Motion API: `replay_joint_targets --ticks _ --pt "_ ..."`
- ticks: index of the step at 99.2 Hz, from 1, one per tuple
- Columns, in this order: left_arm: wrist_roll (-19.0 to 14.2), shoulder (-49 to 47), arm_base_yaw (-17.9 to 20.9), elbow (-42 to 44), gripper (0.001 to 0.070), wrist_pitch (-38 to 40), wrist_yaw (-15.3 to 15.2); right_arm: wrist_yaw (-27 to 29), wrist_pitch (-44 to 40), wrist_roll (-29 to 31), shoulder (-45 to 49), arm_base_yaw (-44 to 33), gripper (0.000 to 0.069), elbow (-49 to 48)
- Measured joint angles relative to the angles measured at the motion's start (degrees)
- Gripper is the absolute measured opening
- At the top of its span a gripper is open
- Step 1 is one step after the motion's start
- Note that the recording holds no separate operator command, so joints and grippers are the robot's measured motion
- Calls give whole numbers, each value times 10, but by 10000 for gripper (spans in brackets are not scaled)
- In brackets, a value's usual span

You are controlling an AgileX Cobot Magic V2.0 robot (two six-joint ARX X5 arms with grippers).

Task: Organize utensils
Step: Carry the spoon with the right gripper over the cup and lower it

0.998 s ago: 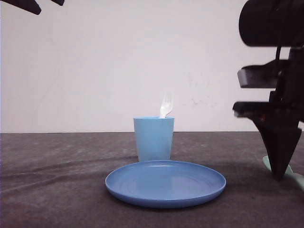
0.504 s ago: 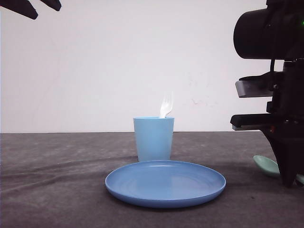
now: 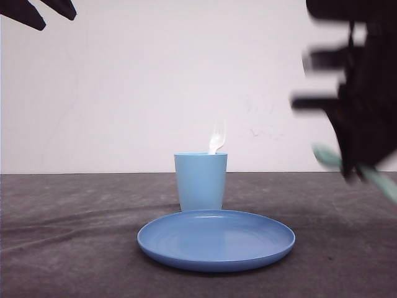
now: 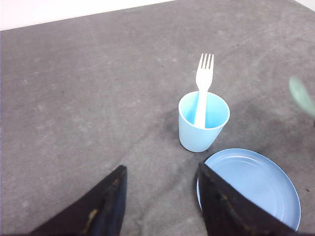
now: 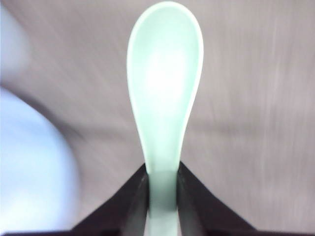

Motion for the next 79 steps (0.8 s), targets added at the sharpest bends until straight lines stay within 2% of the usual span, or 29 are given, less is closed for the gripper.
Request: replay_joint_targets --ticks 15,32,57,79 --pt "0 0 0 0 271 1 0 3 57 -32 -14 38 79 62" --pt "-8 0 0 0 271 2 0 3 175 -70 -2 82 79 74" --pt "-22 0 0 0 271 3 0 3 335 -132 79 104 78 74" --pt "-29 0 0 0 271 3 0 3 411 -166 162 101 78 74"
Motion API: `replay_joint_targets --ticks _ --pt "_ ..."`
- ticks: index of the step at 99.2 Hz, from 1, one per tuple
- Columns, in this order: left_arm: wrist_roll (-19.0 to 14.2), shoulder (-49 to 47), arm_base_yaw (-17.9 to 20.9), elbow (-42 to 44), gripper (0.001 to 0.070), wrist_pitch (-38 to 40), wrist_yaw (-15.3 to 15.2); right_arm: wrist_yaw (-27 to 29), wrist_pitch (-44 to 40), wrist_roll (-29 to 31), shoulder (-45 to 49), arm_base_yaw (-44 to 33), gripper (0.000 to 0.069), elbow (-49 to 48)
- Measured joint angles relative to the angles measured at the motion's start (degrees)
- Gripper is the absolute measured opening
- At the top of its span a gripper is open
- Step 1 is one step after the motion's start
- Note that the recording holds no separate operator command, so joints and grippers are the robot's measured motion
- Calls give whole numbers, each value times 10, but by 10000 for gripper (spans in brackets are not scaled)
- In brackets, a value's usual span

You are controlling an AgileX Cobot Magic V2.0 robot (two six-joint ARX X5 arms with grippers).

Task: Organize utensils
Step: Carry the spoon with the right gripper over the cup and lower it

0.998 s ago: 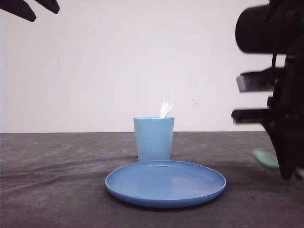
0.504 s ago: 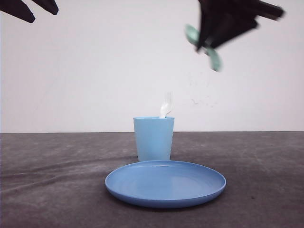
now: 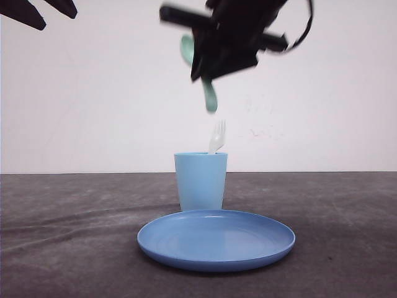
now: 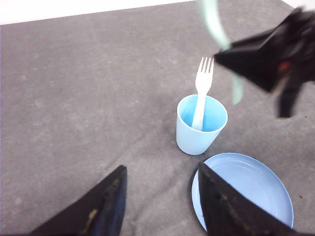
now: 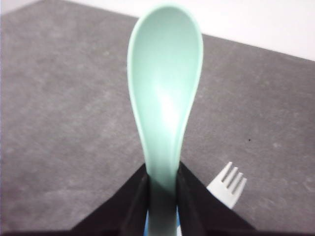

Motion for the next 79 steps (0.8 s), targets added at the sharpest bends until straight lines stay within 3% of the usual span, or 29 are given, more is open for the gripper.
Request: replay_joint_targets --ticks 24,60,70,79 --pt "-4 0 0 0 271 -1 0 0 61 -16 67 0 78 0" --pt "-10 0 0 0 271 -3 0 0 57 -17 103 -4 82 0" --pt "-10 0 0 0 271 -3 0 0 57 -17 103 -4 113 0" --pt "-10 0 0 0 271 -3 0 0 57 -17 103 -4 193 0"
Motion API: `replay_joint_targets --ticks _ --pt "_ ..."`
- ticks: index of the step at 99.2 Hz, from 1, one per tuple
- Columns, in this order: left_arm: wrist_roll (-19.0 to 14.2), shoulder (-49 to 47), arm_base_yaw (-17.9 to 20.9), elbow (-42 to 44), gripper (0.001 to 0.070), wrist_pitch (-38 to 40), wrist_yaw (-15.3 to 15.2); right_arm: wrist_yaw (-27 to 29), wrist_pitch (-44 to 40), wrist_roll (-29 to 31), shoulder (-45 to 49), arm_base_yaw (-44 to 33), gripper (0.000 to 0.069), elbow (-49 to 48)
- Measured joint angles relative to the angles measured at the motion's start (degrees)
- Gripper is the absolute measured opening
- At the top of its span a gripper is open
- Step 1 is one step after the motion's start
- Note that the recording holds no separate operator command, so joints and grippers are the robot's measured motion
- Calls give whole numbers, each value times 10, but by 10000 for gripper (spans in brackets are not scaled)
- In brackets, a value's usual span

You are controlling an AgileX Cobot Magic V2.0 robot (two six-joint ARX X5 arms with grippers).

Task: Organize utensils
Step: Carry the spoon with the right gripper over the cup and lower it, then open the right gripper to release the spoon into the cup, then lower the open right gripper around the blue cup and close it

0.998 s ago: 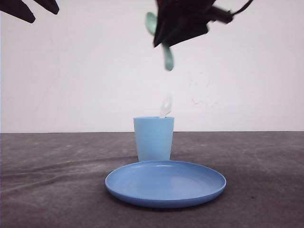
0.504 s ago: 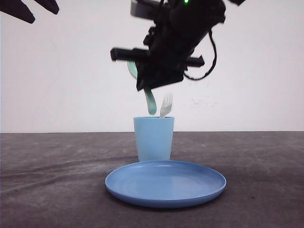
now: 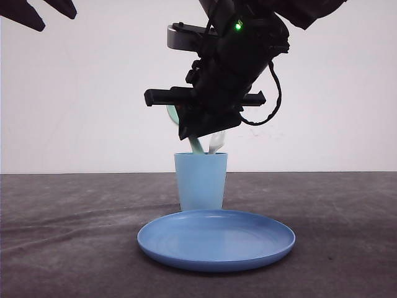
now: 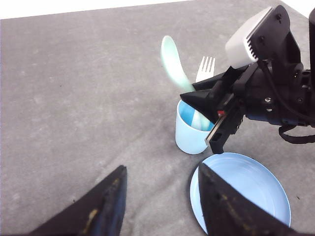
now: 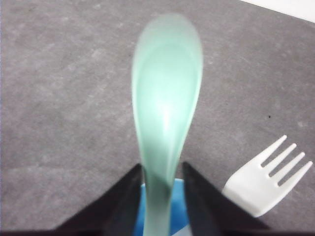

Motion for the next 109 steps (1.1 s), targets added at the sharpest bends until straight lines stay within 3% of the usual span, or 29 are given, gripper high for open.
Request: replay_joint_targets --ticks 15,31,55,62,79,98,109 --pt "0 0 0 0 271 0 0 0 -10 0 0 0 295 0" --pt "0 0 0 0 271 0 0 0 -50 0 -21 0 308 0" --pt "0 0 0 0 271 0 0 0 -143 0 -136 7 328 0" --pt "0 0 0 0 271 0 0 -2 -186 1 -168 10 404 0" --pt "0 0 0 0 271 0 0 -8 -287 24 -232 19 683 0" --pt "0 0 0 0 271 0 0 -43 -382 80 -245 19 680 0" --pt "0 0 0 0 271 0 0 -47 -395 113 -234 24 680 0"
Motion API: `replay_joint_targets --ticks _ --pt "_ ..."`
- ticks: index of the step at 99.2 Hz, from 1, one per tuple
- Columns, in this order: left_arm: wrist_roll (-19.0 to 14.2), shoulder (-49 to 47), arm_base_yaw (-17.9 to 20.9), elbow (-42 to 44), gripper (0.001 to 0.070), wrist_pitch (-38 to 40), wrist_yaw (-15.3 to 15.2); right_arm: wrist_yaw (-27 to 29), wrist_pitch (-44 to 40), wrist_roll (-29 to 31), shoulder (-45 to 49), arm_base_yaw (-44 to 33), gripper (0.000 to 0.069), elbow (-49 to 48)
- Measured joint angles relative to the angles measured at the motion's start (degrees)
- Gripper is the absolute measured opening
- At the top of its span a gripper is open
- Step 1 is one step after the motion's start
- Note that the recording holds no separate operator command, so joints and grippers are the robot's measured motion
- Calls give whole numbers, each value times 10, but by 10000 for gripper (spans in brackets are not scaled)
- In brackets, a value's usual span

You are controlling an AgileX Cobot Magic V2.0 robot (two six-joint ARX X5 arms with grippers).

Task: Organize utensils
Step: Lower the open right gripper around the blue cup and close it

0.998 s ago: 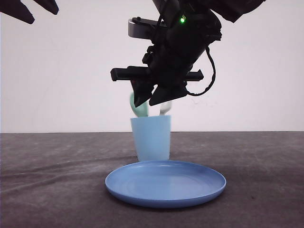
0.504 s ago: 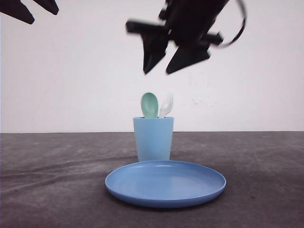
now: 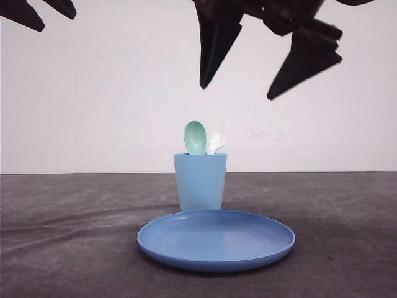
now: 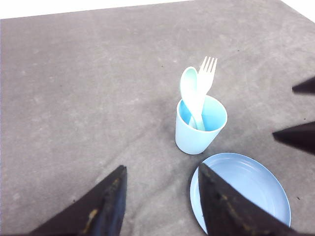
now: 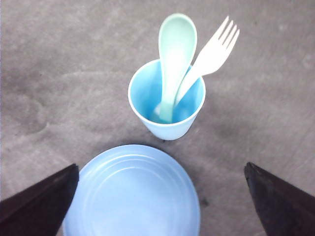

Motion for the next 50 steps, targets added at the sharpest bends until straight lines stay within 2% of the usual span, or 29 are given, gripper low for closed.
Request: replay_joint_targets --ticks 24,50 --pt "0 0 0 0 271 -1 0 -1 22 58 52 13 680 0" --pt "0 0 0 0 271 -19 0 -3 70 82 132 7 680 0"
